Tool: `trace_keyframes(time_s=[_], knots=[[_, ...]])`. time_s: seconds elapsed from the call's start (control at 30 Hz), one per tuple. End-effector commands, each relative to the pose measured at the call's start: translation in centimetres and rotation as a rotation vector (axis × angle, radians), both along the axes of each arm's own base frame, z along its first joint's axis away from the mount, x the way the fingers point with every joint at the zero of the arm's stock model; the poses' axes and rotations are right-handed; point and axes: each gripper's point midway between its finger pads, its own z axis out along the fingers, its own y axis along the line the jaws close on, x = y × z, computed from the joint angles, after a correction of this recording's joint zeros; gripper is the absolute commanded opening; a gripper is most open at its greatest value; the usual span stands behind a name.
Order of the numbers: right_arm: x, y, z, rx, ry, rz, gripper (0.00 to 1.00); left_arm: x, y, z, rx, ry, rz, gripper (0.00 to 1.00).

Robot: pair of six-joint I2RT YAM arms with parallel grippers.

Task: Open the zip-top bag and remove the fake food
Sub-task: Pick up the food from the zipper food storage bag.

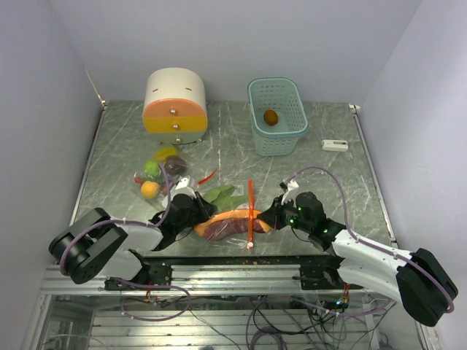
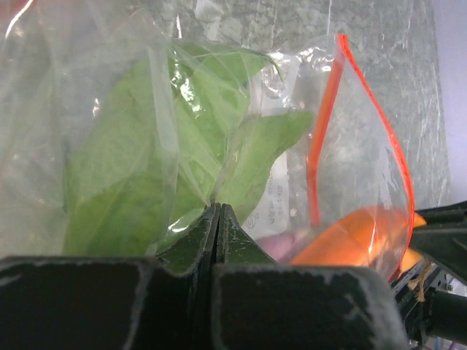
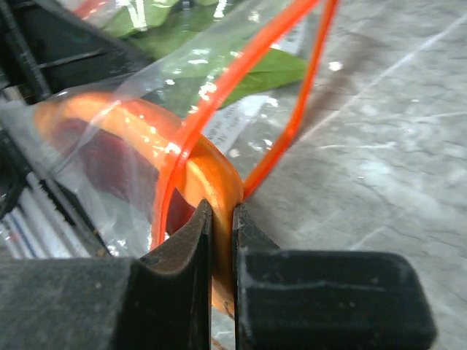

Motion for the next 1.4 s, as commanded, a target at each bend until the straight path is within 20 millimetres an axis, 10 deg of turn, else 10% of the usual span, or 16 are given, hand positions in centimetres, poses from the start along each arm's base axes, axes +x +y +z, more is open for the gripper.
trace_keyframes(time_s=[0.0, 0.87, 1.37], knots=[[3.0, -3.1, 0.6, -0.123, -0.022, -0.18, 0.0, -1.3, 2.6, -2.7, 0.14, 0.056, 0.027, 0.07], [8.1, -8.4, 15.9, -0.069, -0.305, -0.404, 0.0, -0.1, 6.0, -2.4, 0.183, 0.066, 0.134, 0.07], [19.9, -11.8, 26.3, -0.193, -0.444, -0.823, 0.0, -0.4, 5.1, -3.1, 0.158, 0.086, 0.097, 0.07]])
